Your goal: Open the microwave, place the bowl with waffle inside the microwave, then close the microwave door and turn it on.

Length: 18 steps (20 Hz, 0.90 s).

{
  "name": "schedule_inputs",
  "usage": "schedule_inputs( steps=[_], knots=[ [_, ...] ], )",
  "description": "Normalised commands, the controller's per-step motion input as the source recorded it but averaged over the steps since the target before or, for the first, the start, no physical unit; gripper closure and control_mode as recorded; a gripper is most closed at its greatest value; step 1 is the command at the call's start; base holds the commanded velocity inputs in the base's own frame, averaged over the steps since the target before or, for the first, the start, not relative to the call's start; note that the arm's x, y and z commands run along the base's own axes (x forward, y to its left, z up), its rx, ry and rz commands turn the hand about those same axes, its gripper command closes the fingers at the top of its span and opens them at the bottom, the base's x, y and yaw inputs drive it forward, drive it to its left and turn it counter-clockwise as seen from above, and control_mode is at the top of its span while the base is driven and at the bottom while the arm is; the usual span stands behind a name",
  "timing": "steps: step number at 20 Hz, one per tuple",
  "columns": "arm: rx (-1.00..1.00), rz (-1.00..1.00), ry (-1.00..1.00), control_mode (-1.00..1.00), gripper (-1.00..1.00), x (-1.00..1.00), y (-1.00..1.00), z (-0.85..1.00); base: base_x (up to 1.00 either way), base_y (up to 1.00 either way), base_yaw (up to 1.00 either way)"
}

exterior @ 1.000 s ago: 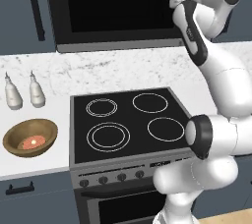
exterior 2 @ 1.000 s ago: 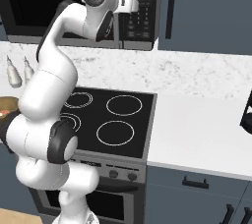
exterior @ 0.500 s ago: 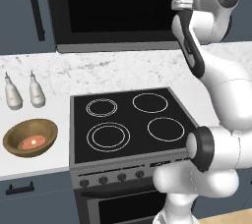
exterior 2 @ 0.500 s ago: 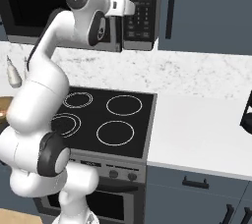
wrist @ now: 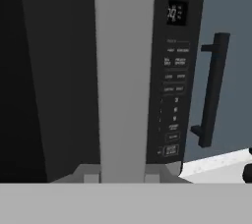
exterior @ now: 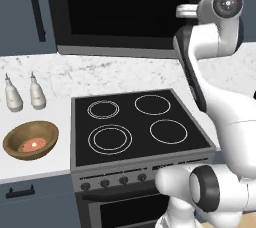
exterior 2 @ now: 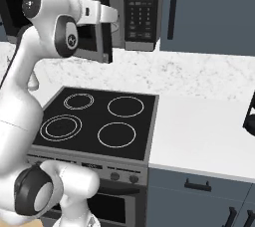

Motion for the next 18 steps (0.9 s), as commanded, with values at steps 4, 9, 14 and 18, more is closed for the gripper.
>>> schedule_inputs(
  steps=[4,9,14,18],
  knots=[
    [0.00,-0.05,0.00,-1.00,1.00,-1.00,0.26,-0.20,0.00,0.00,0.00],
    [-0.04,-0.10,0.00,-1.00,1.00,-1.00,0.64,-0.23,0.00,0.00,0.00],
    [-0.11,-0.08,0.00,-1.00,1.00,-1.00,0.95,-0.25,0.00,0.00,0.00],
    [-0.12,-0.01,0.00,-1.00,1.00,-0.84,0.92,-0.32,0.00,0.00,0.00]
  ],
)
